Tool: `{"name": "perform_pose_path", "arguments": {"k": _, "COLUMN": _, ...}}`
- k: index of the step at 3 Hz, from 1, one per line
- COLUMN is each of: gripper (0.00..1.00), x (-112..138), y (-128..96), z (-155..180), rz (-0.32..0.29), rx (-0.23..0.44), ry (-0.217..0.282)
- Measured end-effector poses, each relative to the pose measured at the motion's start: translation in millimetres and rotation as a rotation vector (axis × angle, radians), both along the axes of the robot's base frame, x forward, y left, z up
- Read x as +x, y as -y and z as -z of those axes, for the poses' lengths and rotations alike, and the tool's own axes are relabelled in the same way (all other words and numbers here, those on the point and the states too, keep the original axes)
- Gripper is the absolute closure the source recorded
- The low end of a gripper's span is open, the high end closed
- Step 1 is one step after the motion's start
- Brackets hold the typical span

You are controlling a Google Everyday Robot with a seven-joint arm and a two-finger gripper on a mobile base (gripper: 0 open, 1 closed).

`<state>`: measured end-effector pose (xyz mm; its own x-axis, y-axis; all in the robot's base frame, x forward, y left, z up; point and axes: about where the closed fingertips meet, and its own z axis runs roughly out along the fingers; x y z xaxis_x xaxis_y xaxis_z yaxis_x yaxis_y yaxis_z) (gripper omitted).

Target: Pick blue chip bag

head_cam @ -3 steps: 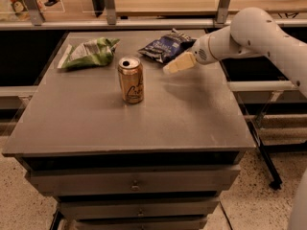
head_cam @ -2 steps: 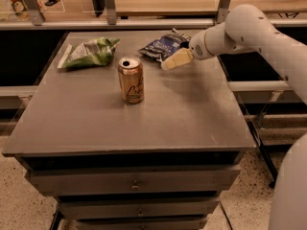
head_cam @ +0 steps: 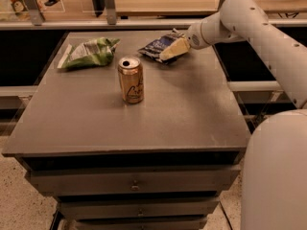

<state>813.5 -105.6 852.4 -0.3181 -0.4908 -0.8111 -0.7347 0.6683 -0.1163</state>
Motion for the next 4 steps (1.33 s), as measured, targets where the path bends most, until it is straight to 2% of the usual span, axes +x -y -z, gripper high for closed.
{"name": "perform_pose_path", "arguments": {"k": 1, "gripper": 0.00, "x": 10.4, "y": -6.8, "z": 13.2, "rz": -0.024, "rx": -0.030, "ry": -0.032}}
{"name": "perform_pose_path", "arguments": {"k": 2, "gripper": 0.00, "x": 17.5, "y": -20.6, "z": 34.7, "rz": -0.057, "rx": -0.052, "ry": -0.088}}
{"name": "perform_pose_path", "arguments": {"k": 3, "gripper": 0.18, "x": 23.9, "y": -34.4, "z": 49.6, "rz": -0.090, "rx": -0.056, "ry": -0.134}}
{"name": "perform_pose_path", "arguments": {"k": 4, "gripper": 0.41, "x": 24.2, "y": -34.9, "z": 47.3, "rz": -0.091, "rx": -0.056, "ry": -0.136}}
